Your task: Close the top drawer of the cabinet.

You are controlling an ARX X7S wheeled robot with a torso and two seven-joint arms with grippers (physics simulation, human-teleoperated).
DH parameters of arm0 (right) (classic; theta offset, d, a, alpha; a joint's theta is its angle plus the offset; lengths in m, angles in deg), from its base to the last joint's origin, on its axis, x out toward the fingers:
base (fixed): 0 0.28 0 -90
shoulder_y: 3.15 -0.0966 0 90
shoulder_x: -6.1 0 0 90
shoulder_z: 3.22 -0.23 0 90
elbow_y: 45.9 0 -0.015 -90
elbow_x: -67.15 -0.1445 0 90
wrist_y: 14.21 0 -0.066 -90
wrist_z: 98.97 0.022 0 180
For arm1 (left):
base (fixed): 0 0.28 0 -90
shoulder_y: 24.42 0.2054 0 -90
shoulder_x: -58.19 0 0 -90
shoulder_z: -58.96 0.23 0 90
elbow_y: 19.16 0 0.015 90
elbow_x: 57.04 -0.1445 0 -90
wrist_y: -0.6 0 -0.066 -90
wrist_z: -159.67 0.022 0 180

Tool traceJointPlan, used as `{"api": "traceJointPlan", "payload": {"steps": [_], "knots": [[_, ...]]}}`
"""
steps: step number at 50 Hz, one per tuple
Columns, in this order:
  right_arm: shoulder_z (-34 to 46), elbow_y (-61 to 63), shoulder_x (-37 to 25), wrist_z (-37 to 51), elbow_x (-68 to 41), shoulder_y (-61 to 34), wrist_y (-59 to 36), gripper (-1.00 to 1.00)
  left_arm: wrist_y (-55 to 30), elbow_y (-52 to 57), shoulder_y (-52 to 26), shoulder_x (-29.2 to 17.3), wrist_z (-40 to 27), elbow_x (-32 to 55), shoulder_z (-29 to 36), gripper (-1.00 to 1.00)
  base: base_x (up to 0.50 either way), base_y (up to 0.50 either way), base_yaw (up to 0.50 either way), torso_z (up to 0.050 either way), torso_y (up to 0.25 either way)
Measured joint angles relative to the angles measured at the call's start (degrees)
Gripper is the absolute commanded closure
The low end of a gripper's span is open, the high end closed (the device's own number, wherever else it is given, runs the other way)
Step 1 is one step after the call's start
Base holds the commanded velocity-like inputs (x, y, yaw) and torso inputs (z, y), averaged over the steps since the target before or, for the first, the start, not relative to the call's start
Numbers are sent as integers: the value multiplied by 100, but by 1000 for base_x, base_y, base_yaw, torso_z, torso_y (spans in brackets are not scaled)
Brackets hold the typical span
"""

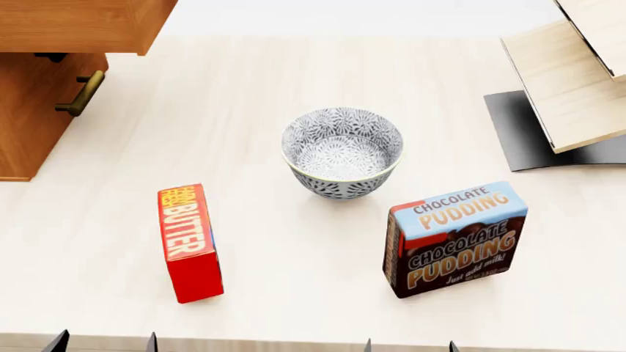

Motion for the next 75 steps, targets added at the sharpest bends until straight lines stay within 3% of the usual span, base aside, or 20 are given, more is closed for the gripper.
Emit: {"api": "traceJointPlan", "payload": {"steps": [19, 25, 39, 50, 64, 75], "knots": [[257, 149, -236, 324, -251, -14, -149, -100, -363, 133, -63, -305, -498, 81, 357, -100, 0, 0, 0, 0, 0], [340, 751, -368, 459, -262, -130, -1068, -100, -1583, 926, -266, -429, -481, 462, 257, -100, 0, 0, 0, 0, 0], [92, 2980, -666, 677, -662, -846, -4385, -100, -5002, 3154, -1091, -755, -571, 1646, -347, -100, 0, 0, 0, 0, 0], [-202, 3974, -806, 679, -998, -1465, -5948, -100, -6702, 4150, -1715, -871, -657, 2288, -807, -100, 0, 0, 0, 0, 0], [-148, 4214, -1017, 684, -1063, -1565, -6227, -100, -7060, 4355, -1839, -1052, -734, 2409, -806, -100, 0, 13, 0, 0, 0], [-96, 4210, -1120, 647, -1082, -1494, -6050, -100, -6995, 4285, -1813, -1108, -775, 2411, -761, -100, 0, 500, 0, 0, 0]]}}
